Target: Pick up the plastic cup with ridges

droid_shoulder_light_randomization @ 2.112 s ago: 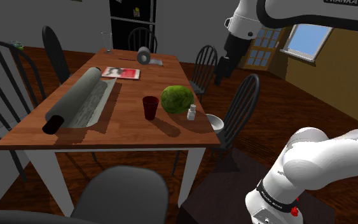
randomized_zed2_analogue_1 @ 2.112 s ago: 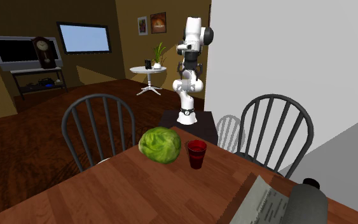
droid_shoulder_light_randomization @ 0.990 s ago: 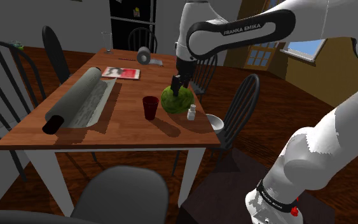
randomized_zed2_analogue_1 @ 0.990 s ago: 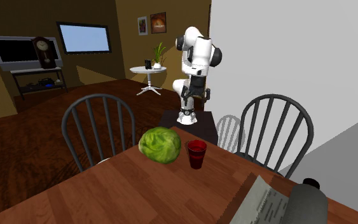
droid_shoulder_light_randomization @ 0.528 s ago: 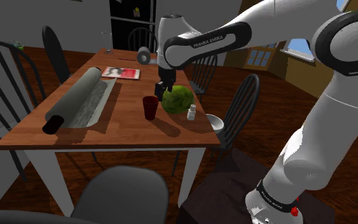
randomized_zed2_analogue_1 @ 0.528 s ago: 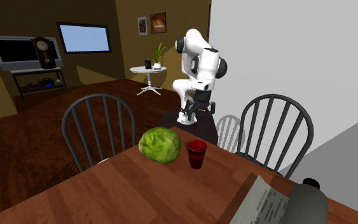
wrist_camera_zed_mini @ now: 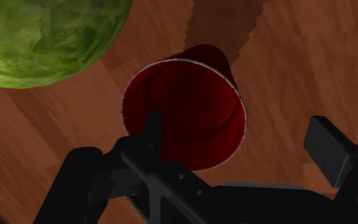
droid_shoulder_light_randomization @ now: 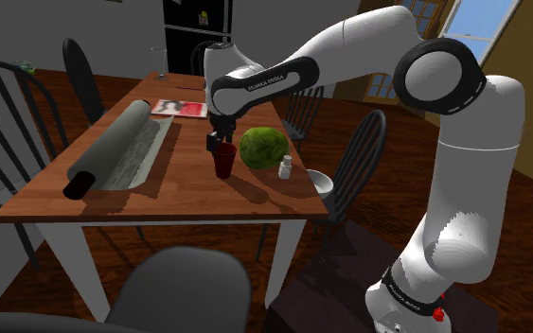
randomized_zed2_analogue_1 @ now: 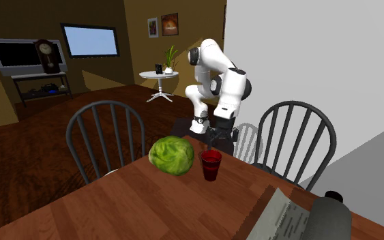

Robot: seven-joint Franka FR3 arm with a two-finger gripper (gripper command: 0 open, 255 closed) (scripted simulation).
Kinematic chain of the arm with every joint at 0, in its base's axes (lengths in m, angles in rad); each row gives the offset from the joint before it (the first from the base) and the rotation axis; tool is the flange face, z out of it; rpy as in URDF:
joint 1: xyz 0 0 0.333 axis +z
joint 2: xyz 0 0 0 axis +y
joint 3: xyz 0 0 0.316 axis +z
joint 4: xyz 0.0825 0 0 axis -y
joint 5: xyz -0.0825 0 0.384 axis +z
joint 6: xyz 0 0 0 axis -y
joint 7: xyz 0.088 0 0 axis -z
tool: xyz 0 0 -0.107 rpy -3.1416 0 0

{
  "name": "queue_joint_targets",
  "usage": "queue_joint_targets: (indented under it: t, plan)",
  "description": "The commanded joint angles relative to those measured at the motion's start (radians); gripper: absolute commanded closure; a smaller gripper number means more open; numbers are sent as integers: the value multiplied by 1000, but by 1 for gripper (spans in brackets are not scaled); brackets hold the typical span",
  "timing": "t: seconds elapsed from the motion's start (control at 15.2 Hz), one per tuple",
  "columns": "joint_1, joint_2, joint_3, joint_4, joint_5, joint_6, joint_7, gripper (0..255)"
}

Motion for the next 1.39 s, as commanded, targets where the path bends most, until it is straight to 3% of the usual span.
queue_joint_targets:
  t: [0.0, 0.53, 0.59, 1.32]
  plan:
    - [7, 38, -1, 22, -12, 13, 5, 0]
    - [9, 75, -7, -14, -28, 84, 26, 0]
    - [9, 74, -7, -16, -28, 85, 26, 255]
    - [8, 63, -5, -5, -23, 63, 19, 255]
